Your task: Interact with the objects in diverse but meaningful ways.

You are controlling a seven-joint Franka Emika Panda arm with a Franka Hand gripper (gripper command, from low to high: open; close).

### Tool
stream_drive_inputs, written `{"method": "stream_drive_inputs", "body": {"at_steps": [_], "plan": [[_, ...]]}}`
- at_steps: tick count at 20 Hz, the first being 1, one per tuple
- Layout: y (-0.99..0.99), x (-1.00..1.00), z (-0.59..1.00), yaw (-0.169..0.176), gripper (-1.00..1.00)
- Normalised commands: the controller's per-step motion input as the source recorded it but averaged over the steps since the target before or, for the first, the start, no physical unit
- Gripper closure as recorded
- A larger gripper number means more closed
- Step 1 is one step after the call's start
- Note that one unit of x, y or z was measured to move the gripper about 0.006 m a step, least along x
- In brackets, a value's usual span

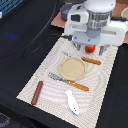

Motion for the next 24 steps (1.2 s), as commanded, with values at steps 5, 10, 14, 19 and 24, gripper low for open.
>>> {"method": "stream_drive_inputs", "body": {"at_steps": [5,10,14,19,24], "plan": [[-0.94,0.00,-0.08,0.003,-1.00],[-0.71,0.03,-0.14,0.114,-1.00],[-0.62,0.08,-0.05,0.165,-1.00],[-0.58,0.13,0.00,0.168,-1.00],[-0.61,0.33,0.05,-0.042,-1.00]]}}
